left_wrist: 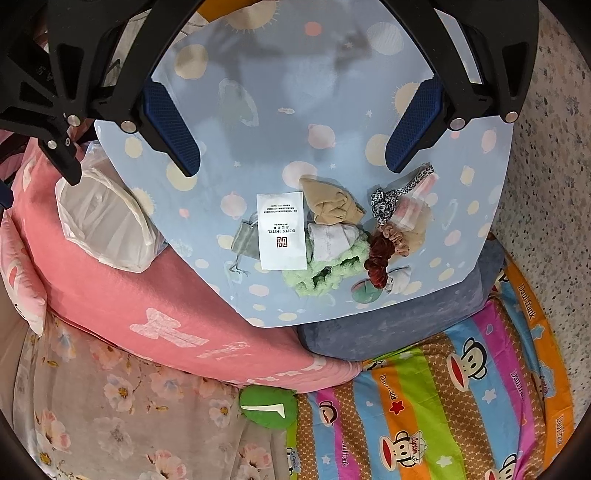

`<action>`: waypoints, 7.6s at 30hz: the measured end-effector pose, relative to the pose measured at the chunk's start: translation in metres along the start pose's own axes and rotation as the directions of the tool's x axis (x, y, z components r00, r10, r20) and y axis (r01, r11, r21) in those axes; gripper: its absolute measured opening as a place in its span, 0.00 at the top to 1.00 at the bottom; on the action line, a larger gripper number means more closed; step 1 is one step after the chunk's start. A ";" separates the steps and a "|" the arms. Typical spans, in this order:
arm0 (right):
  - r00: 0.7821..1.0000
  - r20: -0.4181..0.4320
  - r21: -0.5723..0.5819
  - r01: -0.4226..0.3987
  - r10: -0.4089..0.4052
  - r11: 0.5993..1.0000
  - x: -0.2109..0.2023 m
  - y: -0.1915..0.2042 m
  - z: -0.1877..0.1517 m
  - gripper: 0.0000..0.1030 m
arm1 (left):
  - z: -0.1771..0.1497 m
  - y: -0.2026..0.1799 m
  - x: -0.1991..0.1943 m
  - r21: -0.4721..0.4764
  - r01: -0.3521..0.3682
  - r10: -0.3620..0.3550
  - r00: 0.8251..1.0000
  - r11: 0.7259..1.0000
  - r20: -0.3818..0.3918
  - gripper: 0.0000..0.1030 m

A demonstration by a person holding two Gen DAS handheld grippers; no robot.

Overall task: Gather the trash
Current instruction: 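Move both tools toward the pile of items on the blue table, then grasp the leopard-print scrunchie with the left tool while the right tool grasps the tan stocking, then carry the scrunchie and stocking in both tools over the white trash bin, then open both tools to drop the items into the bin, then move both tools back to the pile on the table, then grasp the pink-and-clear plastic packet with the left tool while the right tool grasps the grey sock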

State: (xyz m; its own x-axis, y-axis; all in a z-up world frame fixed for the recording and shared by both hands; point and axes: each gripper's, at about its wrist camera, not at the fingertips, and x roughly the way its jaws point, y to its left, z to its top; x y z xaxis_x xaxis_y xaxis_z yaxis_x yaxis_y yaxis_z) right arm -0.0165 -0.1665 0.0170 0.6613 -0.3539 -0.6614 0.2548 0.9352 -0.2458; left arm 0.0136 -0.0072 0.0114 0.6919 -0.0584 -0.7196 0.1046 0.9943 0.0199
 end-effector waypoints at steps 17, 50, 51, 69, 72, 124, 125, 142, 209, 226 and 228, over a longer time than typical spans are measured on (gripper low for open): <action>0.999 0.033 0.097 -0.031 0.028 0.995 0.035 0.017 0.018 0.07 | 0.019 0.046 0.051 -0.031 0.058 -0.058 0.998 0.998 0.025 0.07; 0.926 -0.103 0.030 -0.362 0.364 0.932 0.119 0.158 0.021 0.11 | -0.010 0.189 0.177 -0.256 -0.025 -0.028 0.979 0.966 -0.203 0.21; 0.919 -0.108 0.027 -0.380 0.380 0.925 0.120 0.165 0.021 0.13 | -0.009 0.190 0.178 -0.263 -0.010 -0.045 0.978 0.965 -0.201 0.24; 0.792 -0.223 0.014 -0.580 0.568 0.814 0.140 0.233 0.009 0.92 | 0.006 0.164 0.192 -0.236 0.130 -0.181 0.961 0.963 -0.208 0.99; 0.787 -0.202 0.005 -0.595 0.584 0.804 0.128 0.230 0.012 0.93 | 0.009 0.162 0.179 -0.227 0.136 -0.179 0.967 0.964 -0.180 0.99; 0.988 0.086 0.383 -0.154 0.130 0.911 0.108 -0.150 0.046 0.94 | 0.113 -0.209 0.092 0.213 0.592 -0.585 0.805 0.777 -0.104 0.98; 0.989 0.077 0.389 -0.145 0.124 0.910 0.110 -0.153 0.044 0.93 | 0.112 -0.213 0.094 0.219 0.592 -0.584 0.805 0.776 -0.106 0.97; 0.994 0.093 0.385 -0.084 0.052 0.919 0.097 -0.150 0.036 0.45 | 0.107 -0.192 0.098 0.185 0.513 -0.510 0.858 0.839 -0.067 0.45; 0.897 -0.130 0.077 -0.417 0.424 0.906 0.131 0.190 0.027 0.25 | -0.008 0.203 0.211 -0.097 0.056 -0.068 0.989 0.994 -0.129 0.15; 0.813 -0.207 0.092 -0.537 0.544 0.839 0.163 0.245 0.038 0.78 | -0.007 0.196 0.202 -0.147 0.103 -0.127 0.979 0.984 -0.159 0.78; 0.802 -0.203 0.101 -0.553 0.561 0.827 0.159 0.242 0.039 0.84 | -0.005 0.192 0.195 -0.151 0.111 -0.134 0.979 0.982 -0.152 0.78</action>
State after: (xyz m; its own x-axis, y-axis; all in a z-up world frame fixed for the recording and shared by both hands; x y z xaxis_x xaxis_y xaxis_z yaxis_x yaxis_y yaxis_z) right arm 0.1775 0.0037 -0.1201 0.5307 0.2423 -0.8122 -0.0836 0.9685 0.2344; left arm 0.1651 0.1724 -0.1281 0.5552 -0.1771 -0.8126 0.0716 0.9836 -0.1654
